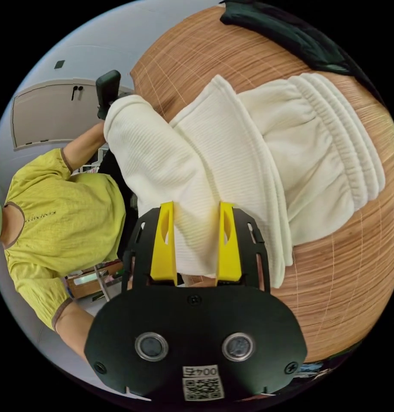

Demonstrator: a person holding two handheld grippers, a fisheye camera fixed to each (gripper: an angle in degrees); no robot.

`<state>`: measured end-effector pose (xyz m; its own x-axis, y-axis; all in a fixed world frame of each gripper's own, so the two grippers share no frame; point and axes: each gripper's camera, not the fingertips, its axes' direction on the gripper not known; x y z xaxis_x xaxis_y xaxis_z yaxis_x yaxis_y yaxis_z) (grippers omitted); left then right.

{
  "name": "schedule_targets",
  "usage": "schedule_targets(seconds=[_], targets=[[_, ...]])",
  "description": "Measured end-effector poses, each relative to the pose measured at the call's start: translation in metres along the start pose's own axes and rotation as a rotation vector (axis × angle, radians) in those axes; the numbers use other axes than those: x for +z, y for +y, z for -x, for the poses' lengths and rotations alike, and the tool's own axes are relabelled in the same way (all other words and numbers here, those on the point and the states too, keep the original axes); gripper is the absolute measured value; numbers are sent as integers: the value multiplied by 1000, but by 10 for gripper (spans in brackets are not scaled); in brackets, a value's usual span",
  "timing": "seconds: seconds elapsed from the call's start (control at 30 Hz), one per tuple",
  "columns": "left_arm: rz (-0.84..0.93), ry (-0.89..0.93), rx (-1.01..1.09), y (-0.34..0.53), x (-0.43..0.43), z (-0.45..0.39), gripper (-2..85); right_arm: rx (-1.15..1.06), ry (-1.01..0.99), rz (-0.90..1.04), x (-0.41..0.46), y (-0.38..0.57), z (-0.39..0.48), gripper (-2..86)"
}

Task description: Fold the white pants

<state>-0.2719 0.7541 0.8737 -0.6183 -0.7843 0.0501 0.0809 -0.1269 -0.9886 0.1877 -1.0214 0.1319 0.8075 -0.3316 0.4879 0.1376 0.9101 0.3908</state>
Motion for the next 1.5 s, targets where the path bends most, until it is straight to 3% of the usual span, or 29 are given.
schedule_targets(seconds=[0.13,0.37,0.53,0.8,1.0,1.1,1.2,1.27,1.37,1.5], targets=[[9,-13,2,0,4,2,1,-43,-32,40,-8,8,14,88],[14,17,-3,2,8,12,0,-125,367,28,-52,43,126,60],[-18,115,-54,5,6,30,2,-122,477,-87,-114,71,171,61],[-125,141,-161,15,-3,55,4,39,462,-143,-157,73,102,62],[-218,131,-322,43,4,81,17,387,493,-169,-106,70,0,103],[-258,139,-316,62,9,82,38,495,412,-368,-97,101,-8,119],[-337,152,-281,83,7,78,74,558,416,-627,-100,163,21,117],[-383,119,-203,98,7,68,102,551,308,-820,-86,227,54,129],[-425,86,-101,113,15,50,141,534,171,-962,-31,300,93,159],[-470,57,-25,113,31,33,175,605,134,-1009,56,354,131,178]])
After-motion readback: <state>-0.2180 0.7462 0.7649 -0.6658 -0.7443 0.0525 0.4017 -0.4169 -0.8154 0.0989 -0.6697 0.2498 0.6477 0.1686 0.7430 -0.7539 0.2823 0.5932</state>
